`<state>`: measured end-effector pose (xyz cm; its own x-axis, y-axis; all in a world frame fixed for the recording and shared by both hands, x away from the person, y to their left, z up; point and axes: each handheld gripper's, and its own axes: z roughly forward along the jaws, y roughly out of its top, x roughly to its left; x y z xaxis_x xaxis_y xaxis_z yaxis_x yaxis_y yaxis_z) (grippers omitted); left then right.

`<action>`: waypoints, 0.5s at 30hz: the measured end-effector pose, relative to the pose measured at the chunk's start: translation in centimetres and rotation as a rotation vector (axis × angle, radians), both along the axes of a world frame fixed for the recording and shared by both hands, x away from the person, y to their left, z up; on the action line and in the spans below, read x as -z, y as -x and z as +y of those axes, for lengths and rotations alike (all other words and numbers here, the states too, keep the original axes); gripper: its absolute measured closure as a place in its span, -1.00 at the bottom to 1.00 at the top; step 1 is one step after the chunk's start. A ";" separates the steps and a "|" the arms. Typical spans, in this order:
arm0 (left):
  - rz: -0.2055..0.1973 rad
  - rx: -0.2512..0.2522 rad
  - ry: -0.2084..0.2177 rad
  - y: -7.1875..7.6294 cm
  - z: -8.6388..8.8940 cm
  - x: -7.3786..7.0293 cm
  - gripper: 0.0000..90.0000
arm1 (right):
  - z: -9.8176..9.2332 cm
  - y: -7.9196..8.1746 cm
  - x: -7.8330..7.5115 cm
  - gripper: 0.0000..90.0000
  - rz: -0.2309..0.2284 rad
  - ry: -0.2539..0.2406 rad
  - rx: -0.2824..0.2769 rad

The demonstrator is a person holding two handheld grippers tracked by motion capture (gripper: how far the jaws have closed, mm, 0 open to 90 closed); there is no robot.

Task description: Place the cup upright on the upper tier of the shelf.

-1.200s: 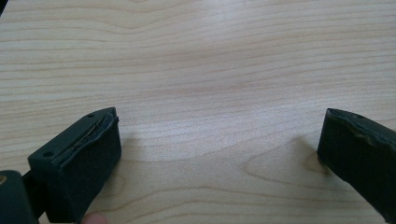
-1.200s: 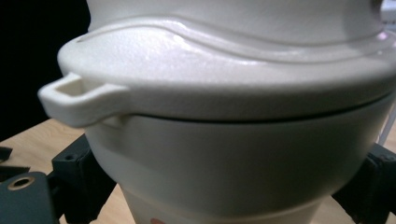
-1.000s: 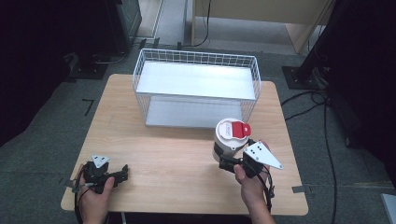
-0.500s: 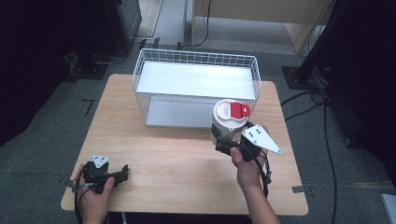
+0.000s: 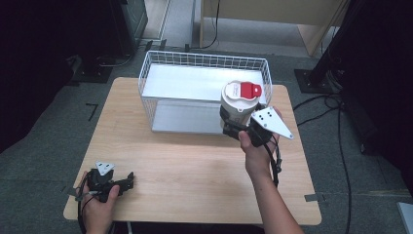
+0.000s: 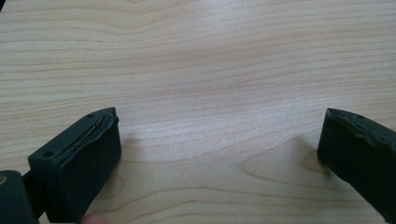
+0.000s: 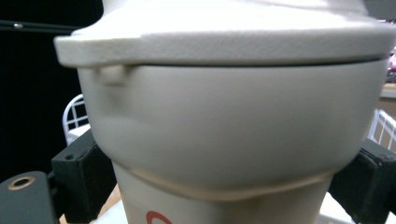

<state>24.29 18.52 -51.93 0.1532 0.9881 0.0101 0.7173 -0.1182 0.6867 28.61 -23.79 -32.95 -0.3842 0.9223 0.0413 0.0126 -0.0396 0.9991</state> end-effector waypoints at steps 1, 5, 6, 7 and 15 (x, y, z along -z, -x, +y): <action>0.000 0.000 0.000 0.0 0.0 0.0 -1.00 | 0.1 -0.3 -0.3 -0.81 -0.006 0.004 0.001; 0.000 0.000 0.000 0.0 0.0 0.0 -1.00 | 0.6 -1.9 -1.6 -0.81 -0.020 0.022 0.010; 0.000 0.000 -0.001 0.0 0.0 0.0 -1.00 | 0.8 -2.2 -1.8 -0.81 -0.020 0.029 0.011; 0.000 0.000 0.000 0.0 0.0 0.0 -1.00 | 1.0 -2.5 -2.0 -0.81 -0.017 0.034 0.010; 0.000 0.000 -0.001 0.0 0.0 0.0 -1.00 | 2.3 -4.6 -3.0 -0.81 -0.019 0.054 0.000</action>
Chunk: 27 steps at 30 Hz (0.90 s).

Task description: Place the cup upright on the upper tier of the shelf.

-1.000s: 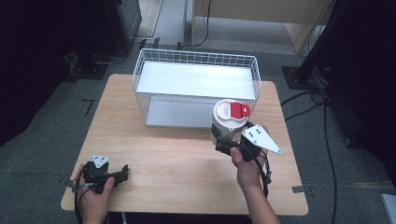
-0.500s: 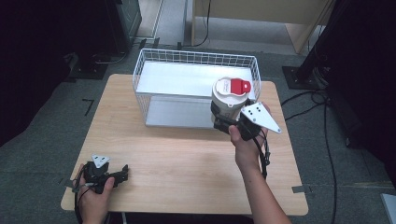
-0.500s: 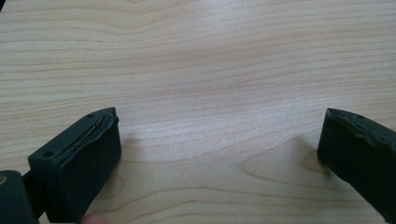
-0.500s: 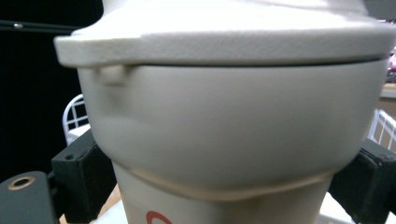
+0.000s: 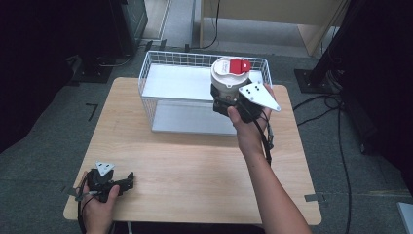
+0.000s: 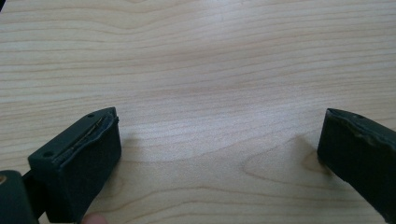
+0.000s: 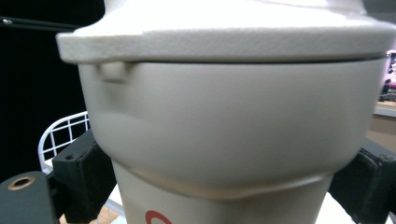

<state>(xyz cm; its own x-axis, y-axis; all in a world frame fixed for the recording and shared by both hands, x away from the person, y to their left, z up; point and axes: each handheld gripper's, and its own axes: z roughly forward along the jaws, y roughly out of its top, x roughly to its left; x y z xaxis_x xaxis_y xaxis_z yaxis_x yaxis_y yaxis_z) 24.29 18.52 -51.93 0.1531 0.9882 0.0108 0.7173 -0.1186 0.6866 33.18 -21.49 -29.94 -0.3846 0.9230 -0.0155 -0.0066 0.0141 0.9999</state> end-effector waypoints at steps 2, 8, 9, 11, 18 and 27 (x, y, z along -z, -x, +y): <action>-0.001 0.000 0.000 0.0 0.0 0.0 -1.00 | 0.4 -0.6 -0.1 -0.81 0.002 0.002 0.001; -0.001 0.000 0.000 0.0 0.0 0.0 -1.00 | 1.2 -3.2 -0.1 -0.81 0.021 0.000 0.017; -0.001 0.000 0.000 0.0 0.0 0.0 -1.00 | 1.3 -3.7 0.0 -0.81 0.027 -0.004 0.022; -0.001 -0.001 0.000 0.0 0.0 0.0 -1.00 | 1.4 -4.9 0.1 -0.81 0.042 -0.014 0.033; -0.001 -0.002 0.003 0.0 0.0 0.0 -1.00 | 1.9 -8.1 0.5 -0.81 0.073 -0.009 0.072; -0.001 -0.001 0.002 0.0 0.0 0.0 -1.00 | 2.4 -9.9 0.9 -0.81 0.103 -0.026 0.083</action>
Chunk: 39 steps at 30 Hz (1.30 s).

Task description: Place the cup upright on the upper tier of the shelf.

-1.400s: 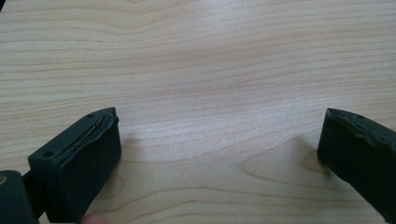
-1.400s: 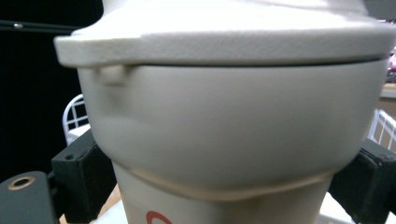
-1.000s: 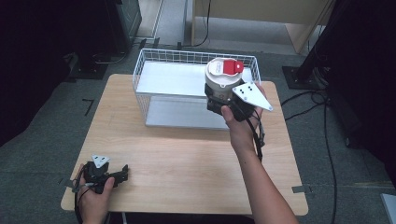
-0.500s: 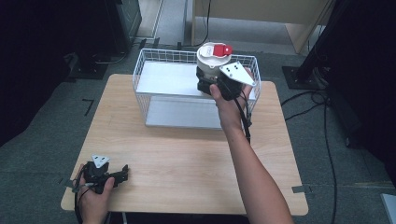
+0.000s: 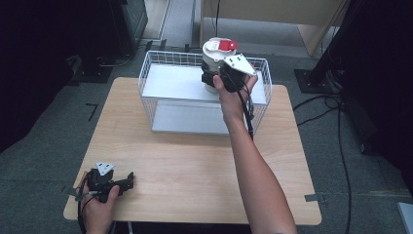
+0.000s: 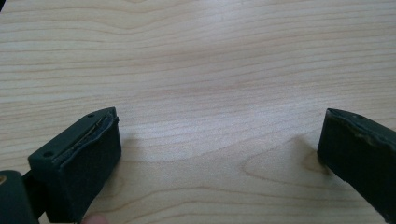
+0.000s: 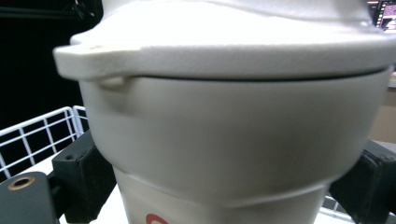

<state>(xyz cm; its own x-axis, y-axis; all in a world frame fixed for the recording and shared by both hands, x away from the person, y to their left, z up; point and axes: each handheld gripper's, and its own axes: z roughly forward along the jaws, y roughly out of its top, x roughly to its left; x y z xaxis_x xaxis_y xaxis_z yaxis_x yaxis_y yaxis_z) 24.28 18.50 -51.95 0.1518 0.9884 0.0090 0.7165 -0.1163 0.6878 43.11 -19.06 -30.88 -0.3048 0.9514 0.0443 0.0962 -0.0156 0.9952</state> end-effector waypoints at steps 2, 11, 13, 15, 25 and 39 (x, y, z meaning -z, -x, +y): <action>0.001 0.001 -0.001 0.0 0.0 0.0 -1.00 | 0.0 -0.2 0.1 -0.81 0.003 0.005 0.005; 0.002 0.001 -0.001 0.0 0.0 0.0 -1.00 | -0.5 0.0 0.2 -0.81 0.004 0.000 -0.022; 0.002 0.001 -0.001 0.0 0.0 0.0 -1.00 | -0.7 0.1 0.2 -0.82 0.004 0.003 -0.041; 0.002 0.001 -0.001 0.0 0.0 0.0 -1.00 | -0.7 0.2 0.2 -0.89 0.005 0.005 -0.044; 0.002 0.002 -0.002 0.0 0.0 0.0 -1.00 | -1.6 1.1 0.4 -1.00 0.030 -0.011 -0.077; 0.002 0.005 -0.003 0.0 0.0 0.0 -1.00 | -4.1 3.7 2.4 -1.00 0.046 -0.002 -0.041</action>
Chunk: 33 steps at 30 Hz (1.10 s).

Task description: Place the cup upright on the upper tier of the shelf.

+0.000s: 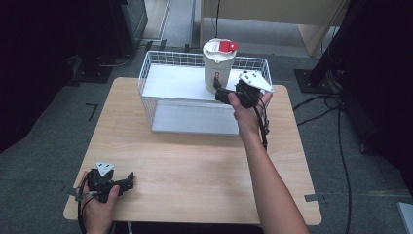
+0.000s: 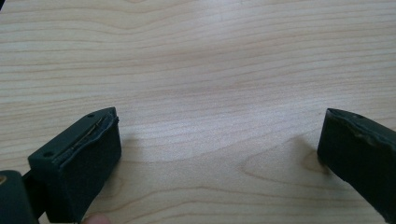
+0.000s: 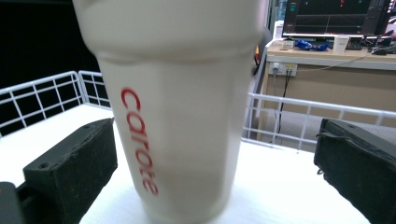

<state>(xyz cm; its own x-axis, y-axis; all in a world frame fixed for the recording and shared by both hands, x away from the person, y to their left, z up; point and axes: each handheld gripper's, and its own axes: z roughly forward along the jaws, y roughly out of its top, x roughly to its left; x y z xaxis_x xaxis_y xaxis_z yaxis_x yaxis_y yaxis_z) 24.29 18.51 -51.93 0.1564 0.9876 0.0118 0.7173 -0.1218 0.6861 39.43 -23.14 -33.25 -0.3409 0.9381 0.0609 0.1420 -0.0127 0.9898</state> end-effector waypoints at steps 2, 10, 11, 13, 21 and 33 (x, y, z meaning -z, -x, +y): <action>0.000 0.000 0.000 0.0 0.0 0.0 -1.00 | -0.3 0.4 0.3 -1.00 0.002 0.004 -0.006; 0.000 0.001 -0.001 0.0 0.0 0.0 -1.00 | -0.7 2.7 1.4 -1.00 -0.006 0.040 -0.030; -0.002 -0.001 0.000 0.0 0.0 0.0 -1.00 | -0.8 3.1 1.6 -1.00 -0.005 0.043 -0.034; -0.001 -0.002 0.002 0.0 0.0 0.0 -1.00 | -1.0 3.6 1.9 -1.00 -0.006 0.050 -0.039; -0.002 -0.001 0.000 0.0 0.0 0.0 -1.00 | -2.4 5.8 3.4 -1.00 -0.006 0.068 -0.040; -0.001 -0.001 0.001 0.0 0.0 0.0 -1.00 | -4.9 9.0 4.7 -1.00 -0.010 0.083 -0.020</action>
